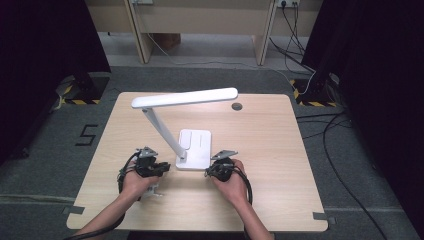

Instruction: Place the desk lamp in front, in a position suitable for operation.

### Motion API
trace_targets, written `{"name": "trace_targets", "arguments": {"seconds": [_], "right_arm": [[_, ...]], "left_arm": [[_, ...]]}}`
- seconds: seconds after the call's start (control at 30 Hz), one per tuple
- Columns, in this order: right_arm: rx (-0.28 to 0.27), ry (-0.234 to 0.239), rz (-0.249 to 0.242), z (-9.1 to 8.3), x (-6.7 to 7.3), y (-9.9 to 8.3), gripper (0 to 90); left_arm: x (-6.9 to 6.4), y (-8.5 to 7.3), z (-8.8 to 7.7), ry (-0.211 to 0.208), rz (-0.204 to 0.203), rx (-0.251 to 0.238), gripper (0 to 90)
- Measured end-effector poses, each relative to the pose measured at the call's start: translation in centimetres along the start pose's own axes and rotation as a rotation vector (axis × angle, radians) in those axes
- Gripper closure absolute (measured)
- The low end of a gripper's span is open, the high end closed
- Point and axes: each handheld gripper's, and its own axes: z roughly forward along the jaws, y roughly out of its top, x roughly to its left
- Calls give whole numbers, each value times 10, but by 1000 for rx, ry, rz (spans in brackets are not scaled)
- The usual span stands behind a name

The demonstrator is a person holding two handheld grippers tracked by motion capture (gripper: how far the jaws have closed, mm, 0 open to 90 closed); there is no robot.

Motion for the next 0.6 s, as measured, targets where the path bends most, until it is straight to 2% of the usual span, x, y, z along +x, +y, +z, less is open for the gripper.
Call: {"name": "trace_targets", "arguments": {"seconds": [0.17, 0.47, 0.6], "right_arm": [[5, -3, 0, 4, 1, -1, 740], [6, -19, -8, 6, -1, 1, 733], [4, -18, -10, 6, -2, 1, 736]], "left_arm": [[-2, 2, 8, 19, 24, 10, 829], [-8, 2, 17, 9, 45, 28, 831], [-9, 3, 19, 21, 58, 30, 829]]}}
